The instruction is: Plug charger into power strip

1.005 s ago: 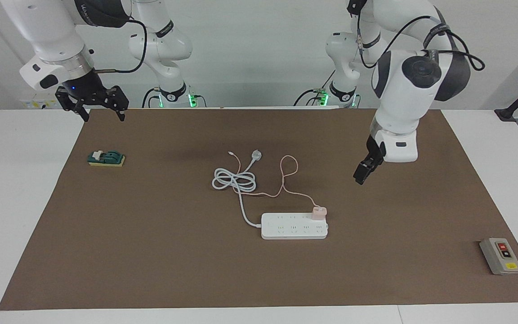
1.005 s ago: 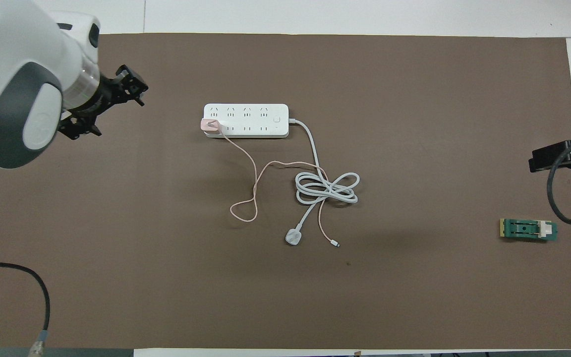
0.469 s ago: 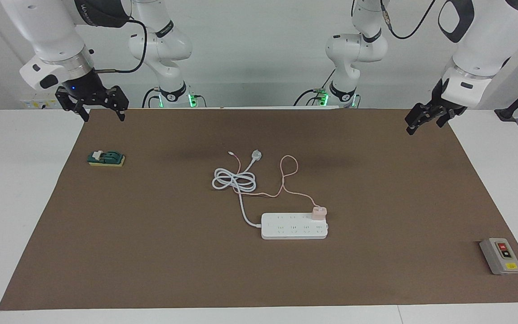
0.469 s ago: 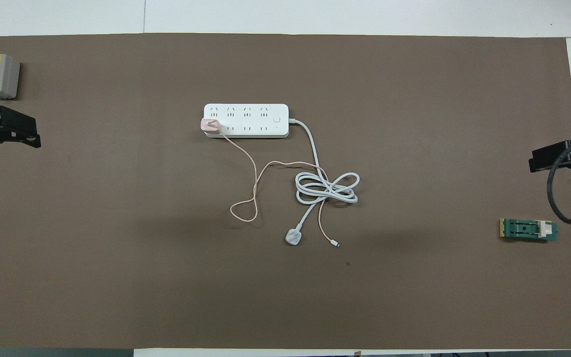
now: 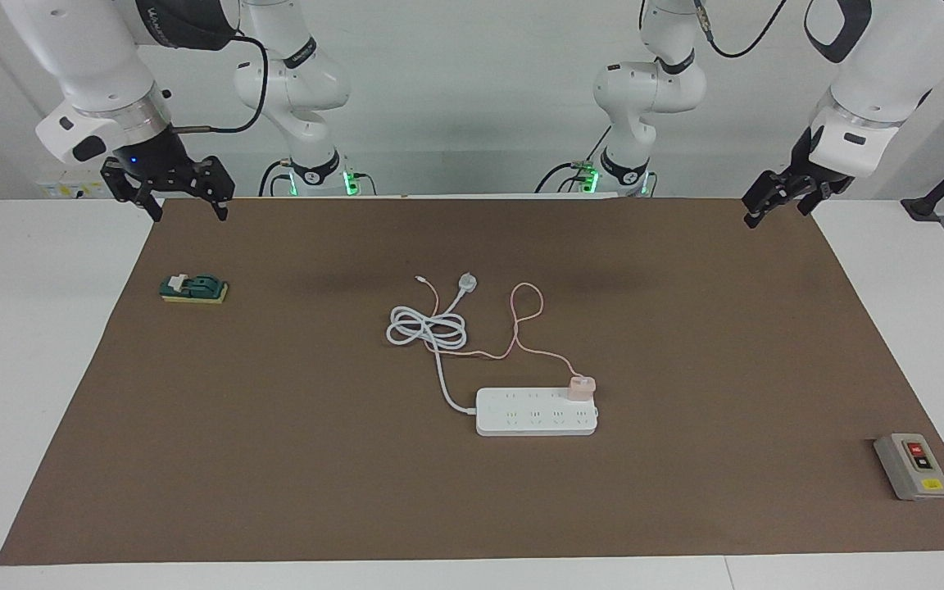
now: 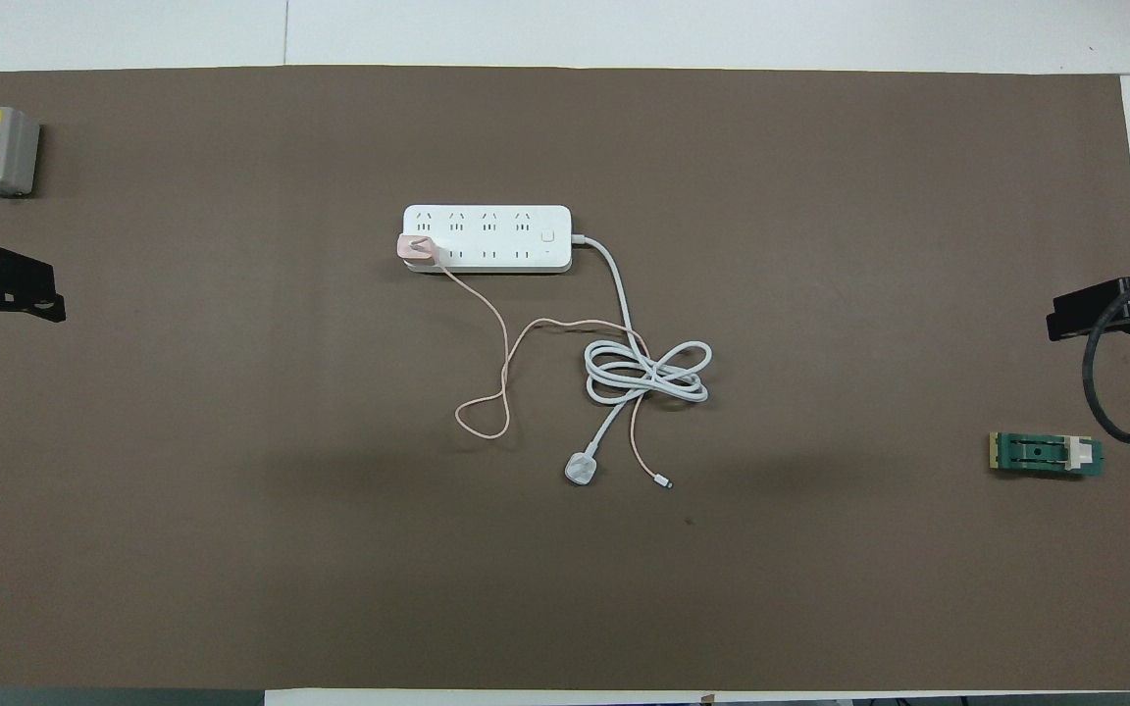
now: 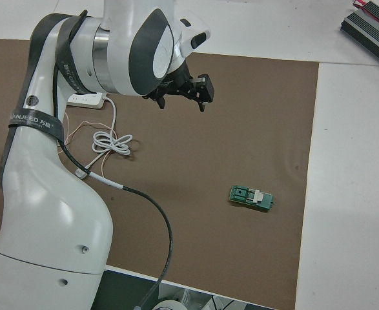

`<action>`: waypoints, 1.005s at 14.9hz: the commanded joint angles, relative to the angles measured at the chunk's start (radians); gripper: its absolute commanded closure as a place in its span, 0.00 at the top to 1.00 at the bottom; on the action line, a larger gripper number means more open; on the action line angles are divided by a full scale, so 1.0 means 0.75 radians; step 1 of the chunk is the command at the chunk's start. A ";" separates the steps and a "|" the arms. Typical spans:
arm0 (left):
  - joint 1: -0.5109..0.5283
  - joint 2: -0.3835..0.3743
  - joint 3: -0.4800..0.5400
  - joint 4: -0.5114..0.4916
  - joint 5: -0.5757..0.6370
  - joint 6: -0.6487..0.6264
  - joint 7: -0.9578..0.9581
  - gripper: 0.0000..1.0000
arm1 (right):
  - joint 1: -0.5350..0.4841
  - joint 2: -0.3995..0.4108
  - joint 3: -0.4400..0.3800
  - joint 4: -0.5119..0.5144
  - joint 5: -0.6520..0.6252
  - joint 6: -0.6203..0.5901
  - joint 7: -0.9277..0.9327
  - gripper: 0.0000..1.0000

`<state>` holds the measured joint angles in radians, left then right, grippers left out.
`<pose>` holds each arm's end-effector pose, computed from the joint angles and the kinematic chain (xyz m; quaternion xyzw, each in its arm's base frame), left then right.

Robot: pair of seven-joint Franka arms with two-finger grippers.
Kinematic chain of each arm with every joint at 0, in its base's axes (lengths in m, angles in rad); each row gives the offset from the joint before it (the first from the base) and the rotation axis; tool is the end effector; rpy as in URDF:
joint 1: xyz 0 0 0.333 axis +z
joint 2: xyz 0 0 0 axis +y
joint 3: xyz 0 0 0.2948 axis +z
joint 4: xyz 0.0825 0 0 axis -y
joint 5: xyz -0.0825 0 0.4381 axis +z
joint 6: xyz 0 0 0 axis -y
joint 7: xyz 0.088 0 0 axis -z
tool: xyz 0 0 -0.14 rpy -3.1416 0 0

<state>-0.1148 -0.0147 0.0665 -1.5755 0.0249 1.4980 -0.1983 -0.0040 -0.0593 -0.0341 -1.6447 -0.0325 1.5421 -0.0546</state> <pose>0.5940 -0.0248 0.5706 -0.9966 -0.0754 0.0297 0.0157 0.5854 -0.0274 0.5646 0.9996 0.0082 -0.0223 0.0142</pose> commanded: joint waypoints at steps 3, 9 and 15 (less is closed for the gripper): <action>0.000 -0.036 -0.011 -0.045 -0.015 -0.001 0.123 1.00 | -0.019 -0.021 0.011 -0.016 -0.004 0.014 -0.027 1.00; 0.006 -0.036 -0.042 -0.047 -0.037 0.023 0.191 1.00 | -0.019 -0.021 0.011 -0.016 -0.004 0.012 -0.027 1.00; 0.186 -0.040 -0.222 -0.069 -0.037 0.038 0.197 1.00 | -0.019 -0.021 0.011 -0.016 -0.004 0.014 -0.027 1.00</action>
<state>-0.0127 -0.0147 -0.0719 -1.5860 0.0101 1.5008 -0.0720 -0.0040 -0.0593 -0.0341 -1.6447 -0.0325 1.5421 -0.0546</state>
